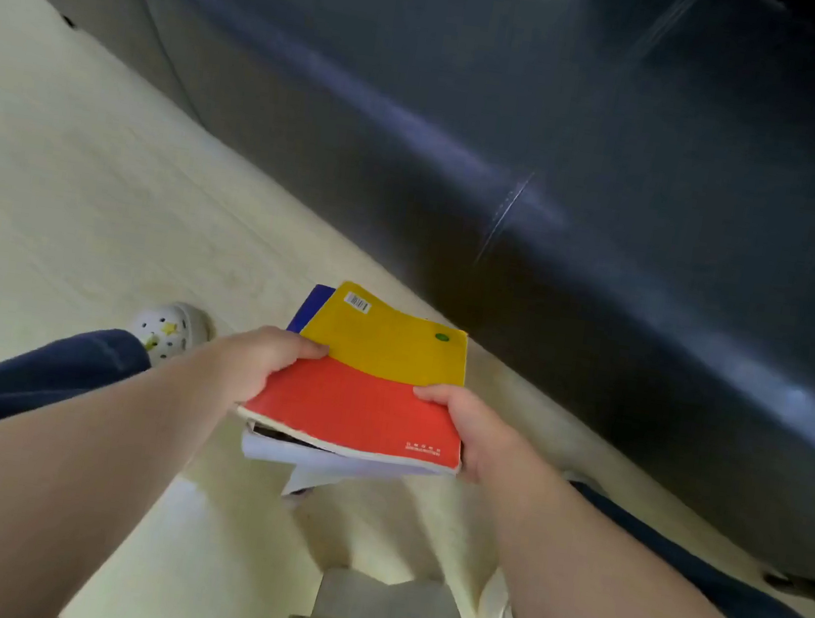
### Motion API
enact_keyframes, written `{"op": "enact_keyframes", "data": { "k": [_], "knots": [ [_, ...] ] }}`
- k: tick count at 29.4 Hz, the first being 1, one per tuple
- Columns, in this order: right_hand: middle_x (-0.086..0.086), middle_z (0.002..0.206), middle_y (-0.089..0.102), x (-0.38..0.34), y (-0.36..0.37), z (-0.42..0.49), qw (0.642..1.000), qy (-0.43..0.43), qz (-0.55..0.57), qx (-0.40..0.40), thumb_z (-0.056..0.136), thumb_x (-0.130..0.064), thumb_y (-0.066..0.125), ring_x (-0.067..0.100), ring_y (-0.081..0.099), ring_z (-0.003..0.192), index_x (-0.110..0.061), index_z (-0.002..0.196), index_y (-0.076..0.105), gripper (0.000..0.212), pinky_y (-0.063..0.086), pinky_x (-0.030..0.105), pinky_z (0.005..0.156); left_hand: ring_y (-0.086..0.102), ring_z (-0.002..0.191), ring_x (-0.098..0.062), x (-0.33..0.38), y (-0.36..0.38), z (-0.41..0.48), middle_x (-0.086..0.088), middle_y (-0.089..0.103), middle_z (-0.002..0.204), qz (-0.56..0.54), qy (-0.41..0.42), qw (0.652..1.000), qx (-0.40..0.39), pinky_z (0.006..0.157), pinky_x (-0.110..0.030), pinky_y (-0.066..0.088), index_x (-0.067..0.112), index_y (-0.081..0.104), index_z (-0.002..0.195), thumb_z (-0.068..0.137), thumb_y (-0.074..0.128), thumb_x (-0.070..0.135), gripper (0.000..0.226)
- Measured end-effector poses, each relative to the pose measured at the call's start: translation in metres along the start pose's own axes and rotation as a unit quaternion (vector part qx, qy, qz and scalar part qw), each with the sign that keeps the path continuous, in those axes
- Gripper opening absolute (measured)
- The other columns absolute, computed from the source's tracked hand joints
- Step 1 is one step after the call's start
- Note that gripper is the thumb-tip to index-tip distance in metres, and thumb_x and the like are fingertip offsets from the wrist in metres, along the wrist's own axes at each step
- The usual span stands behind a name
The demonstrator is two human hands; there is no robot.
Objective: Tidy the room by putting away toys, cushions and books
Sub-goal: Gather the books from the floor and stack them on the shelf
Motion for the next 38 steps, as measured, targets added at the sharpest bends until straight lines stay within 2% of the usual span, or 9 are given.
{"op": "enact_keyframes", "data": {
  "k": [3,6,9,15,18,21,25,30,38],
  "knots": [
    [0.004,0.049,0.065,-0.023,0.002,-0.051,1.000,-0.022,0.003,-0.003,0.091,-0.020,0.054,0.015,0.062,0.039,-0.011,0.087,0.054,0.009,0.050,0.020,0.043,0.057,0.068,-0.025,0.025,-0.007,-0.042,-0.014,0.059,0.081,0.034,0.026,0.999,0.002,0.068,-0.037,0.048,0.005,0.052,0.089,0.091,0.060,0.022,0.019],
    [0.007,0.066,0.064,-0.042,0.006,-0.106,0.999,-0.051,0.005,-0.015,0.090,-0.019,0.055,0.019,0.062,0.057,-0.009,0.084,0.054,0.011,0.052,0.028,0.056,0.057,0.068,-0.026,0.045,-0.018,-0.086,-0.014,0.060,0.083,0.061,0.057,0.996,0.018,0.076,-0.036,0.047,0.004,0.054,0.090,0.091,0.060,0.024,0.021],
    [0.006,0.073,0.062,-0.052,0.007,-0.147,0.998,-0.066,0.003,-0.018,0.090,-0.019,0.057,0.017,0.062,0.064,-0.009,0.084,0.053,0.012,0.055,0.026,0.054,0.057,0.066,-0.027,0.055,-0.027,-0.116,-0.014,0.060,0.081,0.066,0.077,0.994,0.028,0.065,-0.035,0.047,0.004,0.055,0.090,0.091,0.061,0.024,0.021],
    [0.005,0.058,0.066,-0.057,0.006,-0.216,0.995,-0.092,-0.006,-0.031,0.088,-0.017,0.059,0.016,0.064,0.045,-0.008,0.085,0.057,0.010,0.056,0.026,0.044,0.055,0.057,-0.023,0.059,-0.031,-0.187,-0.012,0.059,0.072,0.067,0.121,0.990,0.027,0.056,-0.030,0.045,0.005,0.055,0.079,0.092,0.059,0.020,0.020],
    [0.003,0.069,0.068,-0.061,-0.002,-0.258,0.989,-0.143,-0.009,-0.042,0.087,-0.018,0.062,0.016,0.066,0.058,-0.010,0.087,0.060,0.009,0.057,0.026,0.052,0.057,0.045,-0.018,0.070,-0.034,-0.239,-0.005,0.062,0.060,0.067,0.184,0.980,0.036,0.055,-0.023,0.047,0.011,0.058,0.076,0.090,0.060,0.027,0.021],
    [0.002,0.079,0.067,-0.075,-0.009,-0.293,0.978,-0.200,-0.034,-0.037,0.087,-0.020,0.063,0.015,0.064,0.068,-0.013,0.094,0.059,0.011,0.056,0.024,0.056,0.057,0.033,-0.015,0.083,-0.033,-0.285,-0.002,0.062,0.046,0.041,0.244,0.968,0.045,0.038,-0.018,0.044,0.010,0.059,0.078,0.090,0.061,0.026,0.020],
    [0.005,0.086,0.067,-0.086,-0.034,-0.350,0.960,-0.278,-0.011,-0.028,0.089,-0.020,0.061,0.018,0.064,0.074,-0.013,0.097,0.059,0.011,0.054,0.029,0.066,0.061,0.038,-0.017,0.107,-0.004,-0.347,-0.005,0.063,0.044,0.031,0.301,0.952,0.036,0.034,-0.019,0.045,0.008,0.058,0.083,0.089,0.064,0.027,0.021],
    [0.007,0.092,0.068,-0.092,-0.092,-0.411,0.931,-0.362,0.042,0.021,0.087,-0.021,0.062,0.021,0.065,0.077,-0.012,0.110,0.059,0.025,0.053,0.031,0.065,0.062,0.036,-0.018,0.147,0.057,-0.407,-0.009,0.067,0.056,0.046,0.362,0.931,-0.027,0.031,-0.022,0.046,0.007,0.057,0.086,0.091,0.061,0.025,0.019],
    [0.009,0.082,0.066,-0.044,-0.203,-0.511,0.876,-0.439,0.147,0.136,0.088,-0.019,0.060,0.021,0.063,0.068,-0.011,0.100,0.058,0.014,0.050,0.031,0.059,0.063,0.066,-0.022,0.181,0.189,-0.483,-0.009,0.066,0.081,0.139,0.436,0.882,-0.112,0.052,-0.031,0.046,0.011,0.059,0.096,0.088,0.065,0.028,0.020]
  ]
}}
Point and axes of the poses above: each hand's wrist, its own z-axis towards the middle knuckle, its own y-axis out of the palm, x = y × z, the point moved 4 cm from there along z, towards the middle knuckle
